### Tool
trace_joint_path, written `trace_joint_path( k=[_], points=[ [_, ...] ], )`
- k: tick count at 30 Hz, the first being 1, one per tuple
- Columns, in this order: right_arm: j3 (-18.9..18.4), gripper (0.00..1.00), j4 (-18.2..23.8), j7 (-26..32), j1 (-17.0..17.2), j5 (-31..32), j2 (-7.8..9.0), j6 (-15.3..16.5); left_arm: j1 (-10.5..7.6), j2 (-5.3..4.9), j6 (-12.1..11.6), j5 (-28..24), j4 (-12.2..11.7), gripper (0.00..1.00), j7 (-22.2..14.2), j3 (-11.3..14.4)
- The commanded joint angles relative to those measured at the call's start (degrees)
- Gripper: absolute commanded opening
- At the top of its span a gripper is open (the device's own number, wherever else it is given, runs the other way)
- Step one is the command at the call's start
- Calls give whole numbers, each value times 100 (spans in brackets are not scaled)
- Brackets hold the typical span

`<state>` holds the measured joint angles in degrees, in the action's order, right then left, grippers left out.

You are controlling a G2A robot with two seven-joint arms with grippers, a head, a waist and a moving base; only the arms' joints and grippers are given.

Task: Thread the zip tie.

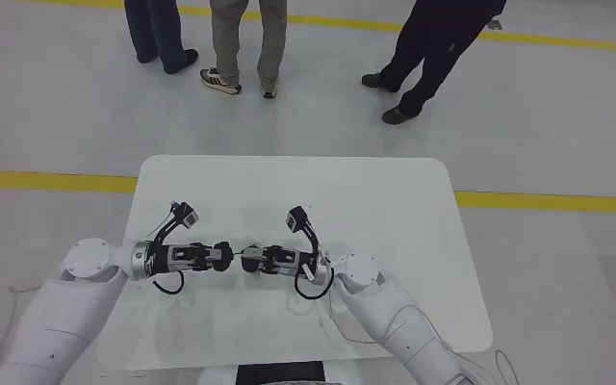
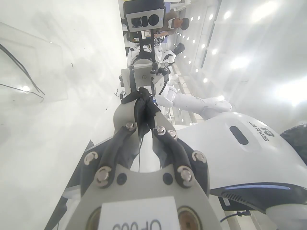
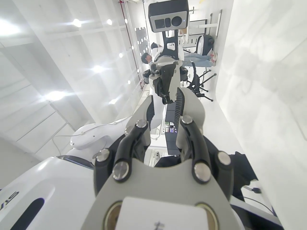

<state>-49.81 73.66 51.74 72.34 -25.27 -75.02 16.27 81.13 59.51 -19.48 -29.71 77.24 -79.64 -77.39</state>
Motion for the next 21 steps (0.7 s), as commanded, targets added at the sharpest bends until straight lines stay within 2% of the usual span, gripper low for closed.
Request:
trace_joint_path(
  k=[1, 3, 10, 15, 19, 21],
  points=[
    [3, 18, -23, -6, -10, -7, -2, 15, 0, 0, 0, 0, 0, 0, 0, 0],
    [3, 18, -42, -12, -18, -7, -3, 27, 0, 0, 0, 0, 0, 0, 0, 0],
    [-6, 8, -71, -114, -17, -4, -7, 71, 0, 0, 0, 0, 0, 0, 0, 0],
    [-3, 9, -71, -124, -16, -27, -9, 82, 0, 0, 0, 0, 0, 0, 0, 0],
    [6, 15, -79, -119, -26, -34, -12, 72, 0, 0, 0, 0, 0, 0, 0, 0],
    [13, 14, -92, -120, -35, -42, -16, 68, 0, 0, 0, 0, 0, 0, 0, 0]
  ],
)
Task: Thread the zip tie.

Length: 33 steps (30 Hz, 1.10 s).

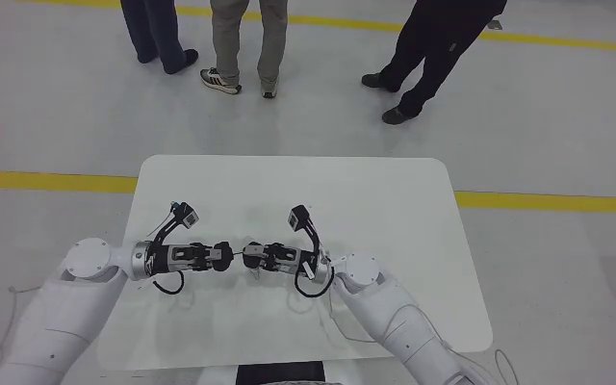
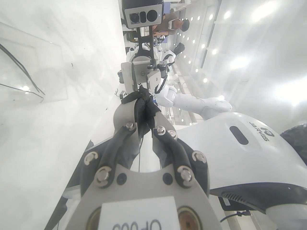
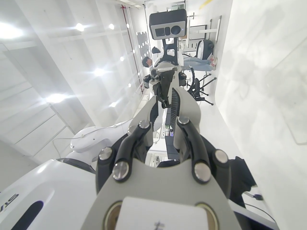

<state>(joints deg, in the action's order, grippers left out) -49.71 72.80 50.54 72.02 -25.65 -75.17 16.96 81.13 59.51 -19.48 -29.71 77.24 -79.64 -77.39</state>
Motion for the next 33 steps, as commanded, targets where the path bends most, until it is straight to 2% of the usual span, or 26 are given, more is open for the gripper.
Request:
trace_joint_path(
  k=[1, 13, 20, 30, 31, 32, 33],
  points=[
    [8, 14, -14, -2, -10, -7, -4, 0, 0, 0, 0, 0, 0, 0, 0, 0],
    [63, 14, -70, -43, -56, -38, -34, 53, 0, 0, 0, 0, 0, 0, 0, 0],
    [69, 0, -89, -47, -69, -24, -38, 58, 0, 0, 0, 0, 0, 0, 0, 0],
    [49, 0, -64, -83, -53, 26, -32, 57, 0, 0, 0, 0, 0, 0, 0, 0],
    [44, 0, -55, -88, -47, 32, -30, 60, 0, 0, 0, 0, 0, 22, 0, 0],
    [39, 0, -47, -93, -40, 36, -29, 62, 0, 0, 0, 0, 0, 57, 0, 0],
    [35, 0, -38, -99, -33, 41, -27, 65, 0, 0, 0, 0, 0, 98, 0, 0]
  ],
)
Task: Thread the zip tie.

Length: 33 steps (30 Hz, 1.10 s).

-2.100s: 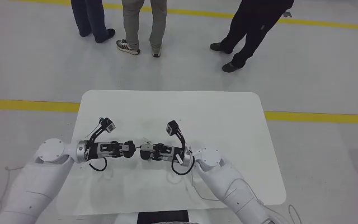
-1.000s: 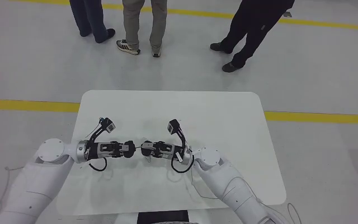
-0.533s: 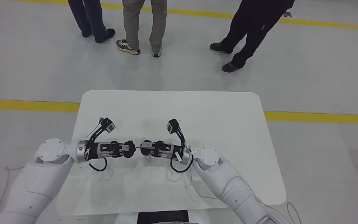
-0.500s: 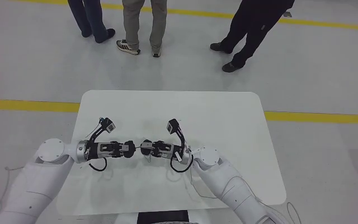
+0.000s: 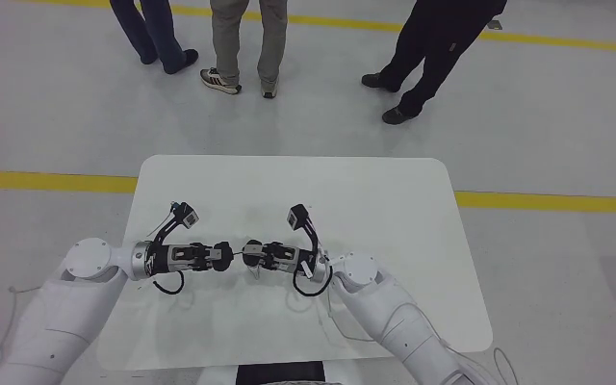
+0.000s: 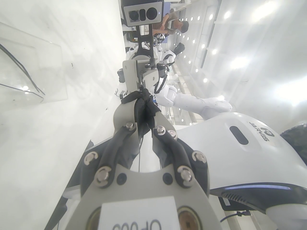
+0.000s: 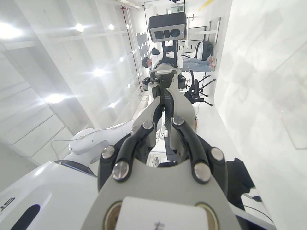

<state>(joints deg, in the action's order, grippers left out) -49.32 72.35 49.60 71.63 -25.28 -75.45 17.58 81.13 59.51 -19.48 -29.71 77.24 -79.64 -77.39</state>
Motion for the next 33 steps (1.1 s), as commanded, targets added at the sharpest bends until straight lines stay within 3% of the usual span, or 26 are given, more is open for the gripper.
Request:
trace_joint_path(
  k=[1, 6, 24, 31, 33],
  points=[
    [-8, 0, 16, -12, 12, 7, 3, 5, 0, 0, 0, 0, 0, 100, 0, 0],
    [-37, 0, 58, -77, 53, 31, 12, 24, 29, -3, 49, 136, 103, 100, 328, 90],
    [-157, 0, 152, -590, 220, 5, 17, 3, 19, -88, 0, 35, 145, 100, 476, 236],
    [-142, 0, 200, -609, 238, -6, 9, -21, 9, -119, 0, 0, 158, 85, 485, 290],
    [-127, 0, 204, -606, 241, -44, 0, -12, 6, -127, 0, -10, 158, 85, 490, 306]
  ],
)
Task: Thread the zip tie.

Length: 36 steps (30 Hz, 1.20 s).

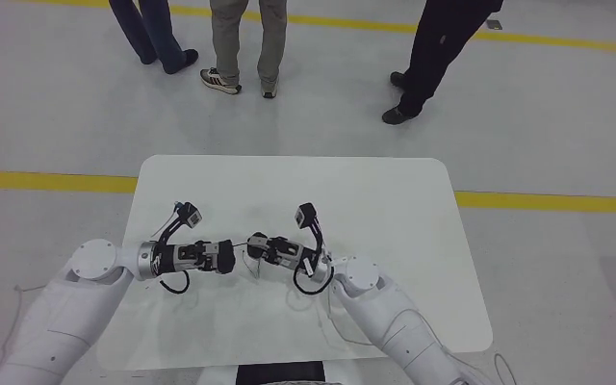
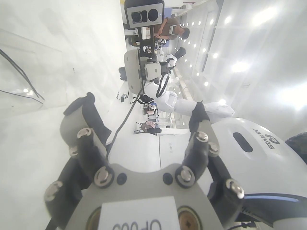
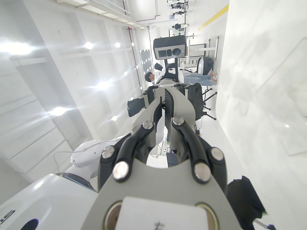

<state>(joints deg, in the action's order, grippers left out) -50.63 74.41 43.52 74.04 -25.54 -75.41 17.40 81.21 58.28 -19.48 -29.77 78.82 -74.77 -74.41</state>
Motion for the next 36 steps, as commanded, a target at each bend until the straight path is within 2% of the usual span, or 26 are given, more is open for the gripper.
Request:
trace_joint_path(
  k=[1, 9, 20, 36],
  points=[
    [4, 0, -6, -1, -2, -34, -6, 18, -3, -8, 0, -8, 0, 84, 5, 13],
    [-29, 0, -4, 88, 3, -187, -14, 103, -1, -43, 0, -52, -1, 81, 41, 18],
    [201, 0, -95, 147, -90, -204, -92, 52, -6, -72, 0, -107, -2, 74, 62, 81],
    [121, 0, -25, -50, -85, 394, -40, -176, 11, -110, 0, -123, -3, 48, 100, 85]
  ],
)
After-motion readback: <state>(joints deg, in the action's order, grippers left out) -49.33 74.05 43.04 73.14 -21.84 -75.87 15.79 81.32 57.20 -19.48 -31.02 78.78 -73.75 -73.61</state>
